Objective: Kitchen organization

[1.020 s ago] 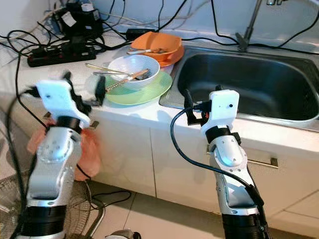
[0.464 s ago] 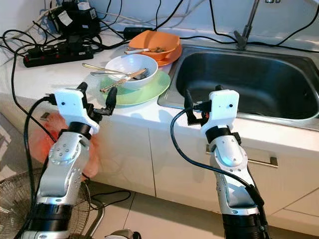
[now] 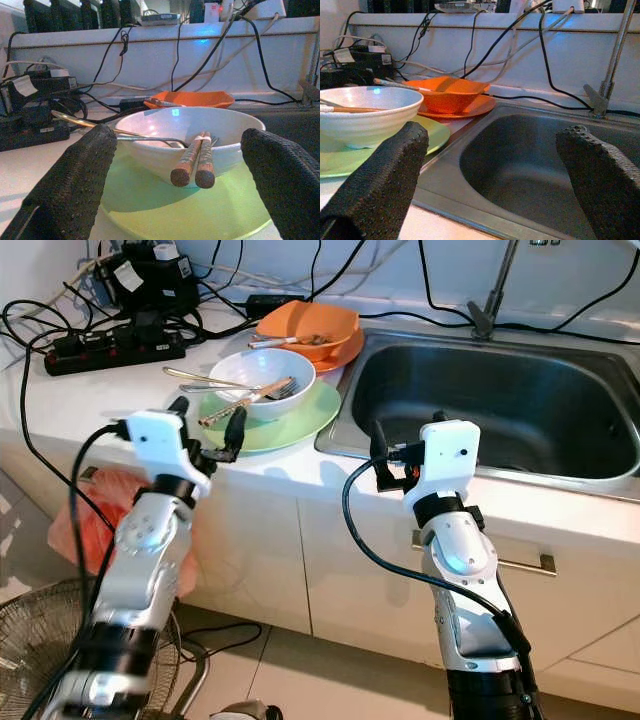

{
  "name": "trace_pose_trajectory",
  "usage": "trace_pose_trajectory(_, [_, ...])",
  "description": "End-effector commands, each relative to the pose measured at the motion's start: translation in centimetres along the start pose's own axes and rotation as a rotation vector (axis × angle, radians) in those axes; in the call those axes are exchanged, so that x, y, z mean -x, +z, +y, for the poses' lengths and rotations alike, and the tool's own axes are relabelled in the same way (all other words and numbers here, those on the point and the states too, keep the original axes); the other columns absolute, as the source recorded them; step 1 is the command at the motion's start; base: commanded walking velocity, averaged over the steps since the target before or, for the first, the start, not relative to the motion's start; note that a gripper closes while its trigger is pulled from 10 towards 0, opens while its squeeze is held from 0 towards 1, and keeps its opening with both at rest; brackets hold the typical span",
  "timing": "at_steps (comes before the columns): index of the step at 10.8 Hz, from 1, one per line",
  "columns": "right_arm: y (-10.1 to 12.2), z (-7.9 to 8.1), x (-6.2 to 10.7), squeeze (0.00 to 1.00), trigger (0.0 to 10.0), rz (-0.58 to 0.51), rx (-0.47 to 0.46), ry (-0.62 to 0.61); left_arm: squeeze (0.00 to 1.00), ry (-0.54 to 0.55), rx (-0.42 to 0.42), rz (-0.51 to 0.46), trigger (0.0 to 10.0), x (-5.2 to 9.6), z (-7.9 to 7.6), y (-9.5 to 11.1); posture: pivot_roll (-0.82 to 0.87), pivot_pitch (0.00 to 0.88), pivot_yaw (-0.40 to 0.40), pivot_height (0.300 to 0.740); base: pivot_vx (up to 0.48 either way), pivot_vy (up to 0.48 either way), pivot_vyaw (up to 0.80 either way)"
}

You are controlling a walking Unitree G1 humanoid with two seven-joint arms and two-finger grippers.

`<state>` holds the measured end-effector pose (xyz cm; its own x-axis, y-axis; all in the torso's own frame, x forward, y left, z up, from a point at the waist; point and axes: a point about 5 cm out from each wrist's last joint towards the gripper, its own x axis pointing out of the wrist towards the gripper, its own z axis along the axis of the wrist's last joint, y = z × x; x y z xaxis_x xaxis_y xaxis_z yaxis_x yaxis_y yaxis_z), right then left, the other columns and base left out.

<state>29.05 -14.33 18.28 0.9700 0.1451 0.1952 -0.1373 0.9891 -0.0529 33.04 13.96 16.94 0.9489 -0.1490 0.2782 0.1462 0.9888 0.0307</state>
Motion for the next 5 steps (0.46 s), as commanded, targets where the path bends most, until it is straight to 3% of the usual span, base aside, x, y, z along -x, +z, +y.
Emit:
trace_pose_trajectory(1, [0.6,-0.1,0.0,0.0,10.0,-0.017,0.009,0.002,0.0,-0.005,-0.016,-0.013,10.0,-0.4,0.2,0.0,0.05,0.015,0.027,0.74,0.0,0.0,0.0])
trace_pose_trajectory(5, [0.9,-0.3,0.6,0.0,10.0,-0.017,0.023,-0.01,0.0,0.0,-0.014,-0.018,10.0,-2.5,-0.2,-0.8,0.0,0.032,0.033,0.74,0.0,0.0,0.0])
